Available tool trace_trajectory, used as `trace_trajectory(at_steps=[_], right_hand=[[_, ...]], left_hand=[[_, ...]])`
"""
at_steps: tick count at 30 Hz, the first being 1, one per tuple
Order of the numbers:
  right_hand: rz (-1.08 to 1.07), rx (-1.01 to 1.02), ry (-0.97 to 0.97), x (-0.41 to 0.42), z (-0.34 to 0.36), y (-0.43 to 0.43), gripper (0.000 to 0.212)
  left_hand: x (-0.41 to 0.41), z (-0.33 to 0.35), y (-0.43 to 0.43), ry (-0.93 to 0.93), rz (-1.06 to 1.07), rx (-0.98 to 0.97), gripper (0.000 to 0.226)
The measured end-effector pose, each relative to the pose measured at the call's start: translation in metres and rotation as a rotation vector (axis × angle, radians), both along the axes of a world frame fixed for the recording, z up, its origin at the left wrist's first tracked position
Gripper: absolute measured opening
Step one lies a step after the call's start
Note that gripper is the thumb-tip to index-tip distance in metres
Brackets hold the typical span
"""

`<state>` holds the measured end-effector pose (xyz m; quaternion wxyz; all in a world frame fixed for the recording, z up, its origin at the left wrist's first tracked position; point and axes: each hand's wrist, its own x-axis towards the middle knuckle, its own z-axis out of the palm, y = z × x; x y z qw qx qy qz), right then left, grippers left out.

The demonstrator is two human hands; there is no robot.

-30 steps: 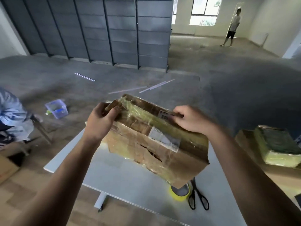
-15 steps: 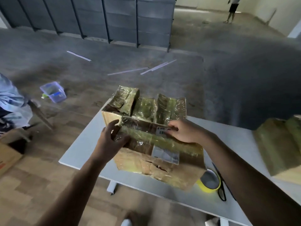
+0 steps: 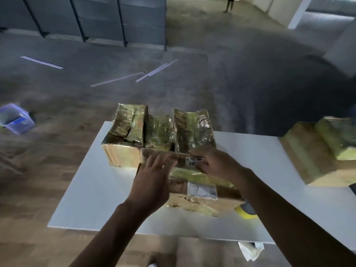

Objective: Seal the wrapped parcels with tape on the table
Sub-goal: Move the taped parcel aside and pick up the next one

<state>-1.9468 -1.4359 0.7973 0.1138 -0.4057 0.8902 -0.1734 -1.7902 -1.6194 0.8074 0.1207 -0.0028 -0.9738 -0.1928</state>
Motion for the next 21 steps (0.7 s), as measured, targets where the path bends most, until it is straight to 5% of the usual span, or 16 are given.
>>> trace_trajectory(at_steps=[4, 9, 15, 21], right_hand=[[0.093, -0.031, 0.082, 0.003, -0.006, 0.006, 0.048], [0.146, 0.113, 0.052, -0.002, -0.003, 0.004, 0.059], [0.222, 0.16, 0.054, -0.006, -0.002, 0.004, 0.069], [0.218, 0.124, 0.076, -0.007, -0.005, 0.005, 0.064]], left_hand=[[-0.005, 0.003, 0.025, 0.038, -0.083, 0.023, 0.053], [0.003, 0.013, 0.032, 0.446, -0.081, -0.068, 0.033], [0.009, -0.037, 0.03, 0.12, -0.158, -0.18, 0.04], [0.035, -0.048, -0.003, -0.003, 0.092, -0.262, 0.062]])
